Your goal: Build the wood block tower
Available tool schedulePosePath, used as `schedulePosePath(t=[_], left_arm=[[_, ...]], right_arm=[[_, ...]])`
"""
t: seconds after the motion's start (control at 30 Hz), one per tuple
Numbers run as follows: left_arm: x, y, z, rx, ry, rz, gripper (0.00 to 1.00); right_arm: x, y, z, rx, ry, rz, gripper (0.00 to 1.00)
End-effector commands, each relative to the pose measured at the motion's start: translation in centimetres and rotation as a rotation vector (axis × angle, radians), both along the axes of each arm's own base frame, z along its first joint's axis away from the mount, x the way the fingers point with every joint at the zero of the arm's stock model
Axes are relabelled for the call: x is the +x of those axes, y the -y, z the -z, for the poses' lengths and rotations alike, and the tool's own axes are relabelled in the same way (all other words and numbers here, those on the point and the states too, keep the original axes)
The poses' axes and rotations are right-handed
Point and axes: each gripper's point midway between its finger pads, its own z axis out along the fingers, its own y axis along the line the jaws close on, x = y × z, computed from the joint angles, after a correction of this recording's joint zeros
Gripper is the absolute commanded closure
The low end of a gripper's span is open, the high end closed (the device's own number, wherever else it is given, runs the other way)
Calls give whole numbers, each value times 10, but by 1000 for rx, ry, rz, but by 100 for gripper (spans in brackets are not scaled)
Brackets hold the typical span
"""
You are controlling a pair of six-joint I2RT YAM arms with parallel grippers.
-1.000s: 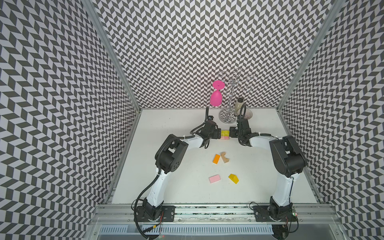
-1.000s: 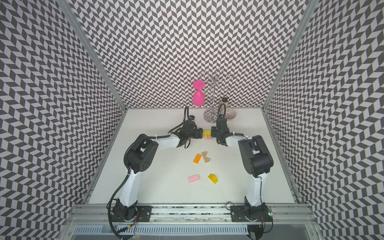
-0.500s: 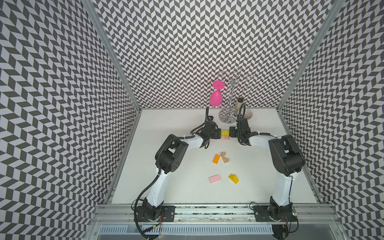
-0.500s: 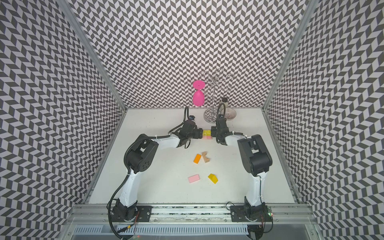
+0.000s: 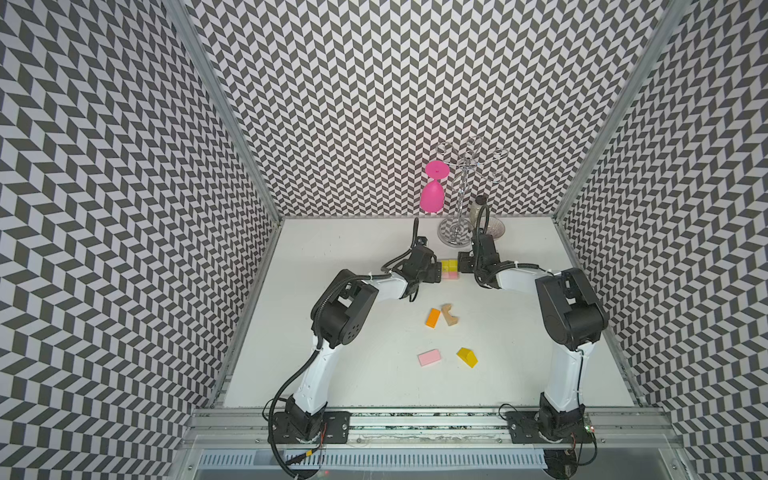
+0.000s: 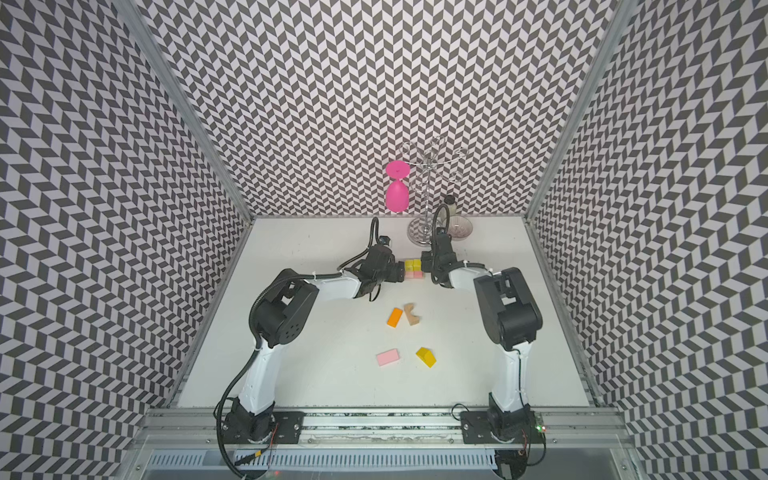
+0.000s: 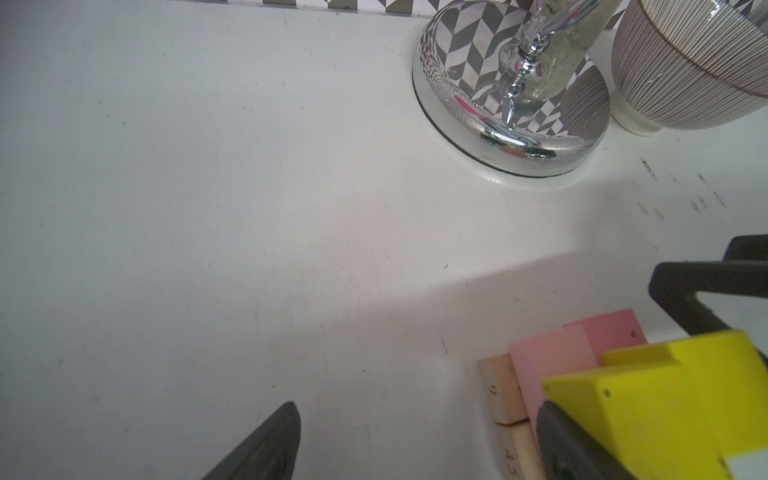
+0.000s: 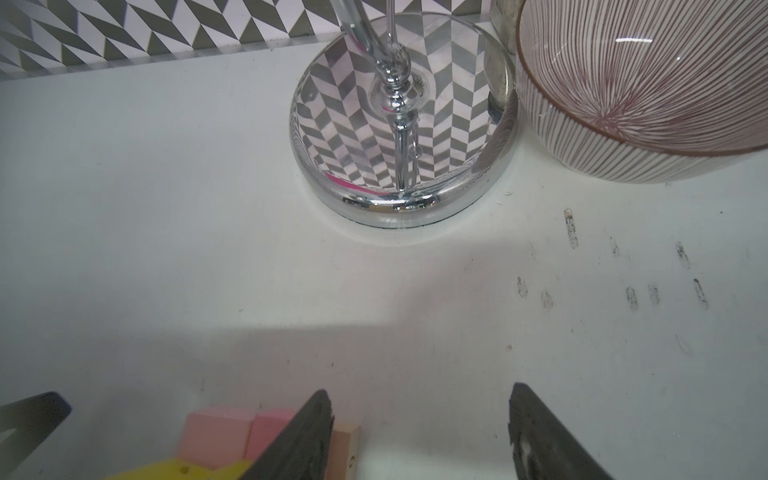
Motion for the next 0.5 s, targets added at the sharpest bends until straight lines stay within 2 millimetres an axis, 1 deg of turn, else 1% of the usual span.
schedulePosePath(t=[0.0,0.2,0.47], left_arm=[[-1,7,-24,-35,40,4,11],[-2,4,-26,-30,41,-4,11],[-3,1,-29,-24,47,-14,11]], right_arm=[[6,-6,-3,5,19,-14,33],[5,4,-7,40,28,7,33],[4,6,-8,50,33,10,33]])
